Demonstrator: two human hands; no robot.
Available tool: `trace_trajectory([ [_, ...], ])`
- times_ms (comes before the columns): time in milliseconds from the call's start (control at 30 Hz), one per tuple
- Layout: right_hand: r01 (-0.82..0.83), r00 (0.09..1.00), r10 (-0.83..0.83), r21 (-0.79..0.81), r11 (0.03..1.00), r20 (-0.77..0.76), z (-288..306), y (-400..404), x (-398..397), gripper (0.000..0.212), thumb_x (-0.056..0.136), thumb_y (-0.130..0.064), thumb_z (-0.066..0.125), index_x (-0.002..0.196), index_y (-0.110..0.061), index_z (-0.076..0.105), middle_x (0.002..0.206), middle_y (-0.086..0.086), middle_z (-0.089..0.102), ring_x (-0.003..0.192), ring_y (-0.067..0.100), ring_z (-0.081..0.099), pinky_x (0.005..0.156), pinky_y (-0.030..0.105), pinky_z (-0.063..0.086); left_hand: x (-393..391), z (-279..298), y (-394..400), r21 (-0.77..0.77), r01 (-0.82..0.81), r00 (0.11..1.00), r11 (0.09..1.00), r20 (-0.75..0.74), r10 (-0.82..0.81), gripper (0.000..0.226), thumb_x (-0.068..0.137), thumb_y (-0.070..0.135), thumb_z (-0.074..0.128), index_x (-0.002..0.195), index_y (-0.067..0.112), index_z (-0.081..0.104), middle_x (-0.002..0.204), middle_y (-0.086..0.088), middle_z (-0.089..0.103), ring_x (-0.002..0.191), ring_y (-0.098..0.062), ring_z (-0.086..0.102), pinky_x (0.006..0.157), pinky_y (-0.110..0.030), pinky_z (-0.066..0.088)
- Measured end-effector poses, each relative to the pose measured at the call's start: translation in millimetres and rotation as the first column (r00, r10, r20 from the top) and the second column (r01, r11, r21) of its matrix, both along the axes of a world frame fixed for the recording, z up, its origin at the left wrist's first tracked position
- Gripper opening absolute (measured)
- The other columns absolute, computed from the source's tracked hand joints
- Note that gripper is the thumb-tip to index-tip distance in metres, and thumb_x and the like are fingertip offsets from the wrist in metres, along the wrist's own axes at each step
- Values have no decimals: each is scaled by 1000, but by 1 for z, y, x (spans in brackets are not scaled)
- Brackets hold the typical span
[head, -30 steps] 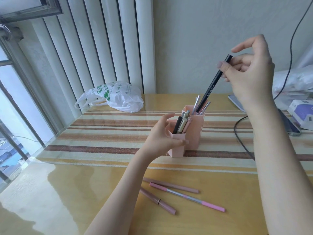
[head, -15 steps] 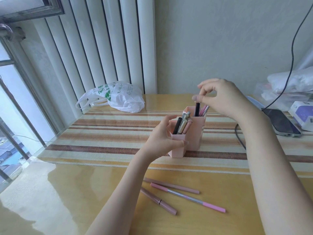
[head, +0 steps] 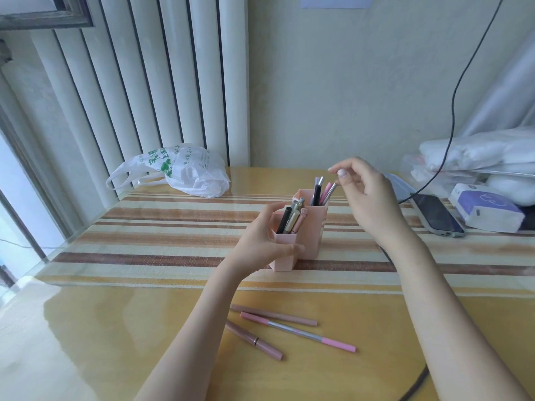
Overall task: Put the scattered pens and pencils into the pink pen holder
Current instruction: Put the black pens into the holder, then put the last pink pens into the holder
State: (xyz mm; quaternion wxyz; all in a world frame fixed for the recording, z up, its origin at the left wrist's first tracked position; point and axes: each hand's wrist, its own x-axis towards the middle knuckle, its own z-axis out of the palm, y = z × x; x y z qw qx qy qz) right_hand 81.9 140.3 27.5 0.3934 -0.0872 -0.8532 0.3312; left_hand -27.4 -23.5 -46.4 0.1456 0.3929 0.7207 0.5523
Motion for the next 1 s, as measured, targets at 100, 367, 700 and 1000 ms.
trace_trajectory([
  [100, 55, 998, -55, 29, 998, -23, -14, -5, 16, 17, 93, -7, 52, 103, -17, 61, 108, -8, 60, 88, -15, 53, 70, 0, 38, 6, 0, 1, -6, -58, 997, 998, -58, 58, 72, 69, 19, 80, 130, 29, 43, 118, 10, 57, 116, -23, 53, 90, -41, 45],
  [367, -144, 873, 192, -139, 980, 448, -41, -33, 63, 18, 86, -16, 65, 82, -34, 68, 86, -14, 69, 78, 8, 62, 73, 23, 50, 23, 19, -17, -300, -392, 890, 870, -362, 277, 84, 76, 35, 71, 143, 14, 25, 142, -11, 31, 131, -30, 23, 102, -42, 29],
  [700, -247, 614, 147, 11, 969, 776, -77, -89, 64, 25, 81, -38, 70, 96, -31, 51, 95, -11, 49, 79, 4, 47, 64, 20, 39, 43, 3, -108, -573, 106, 985, 813, -53, -166, 48, 72, 34, 80, 116, 40, 62, 129, 23, 46, 120, 1, 41, 97, -17, 30],
  [1000, -271, 546, -35, 216, 938, 837, -76, -104, 68, 31, 99, -32, 43, 121, -10, 45, 130, 9, 49, 119, 24, 43, 86, 31, 36, 62, -27, -101, -360, -118, 898, 926, -436, -55, 22, 76, 31, 76, 95, 26, 65, 101, 10, 61, 99, -12, 54, 92, -32, 43],
])
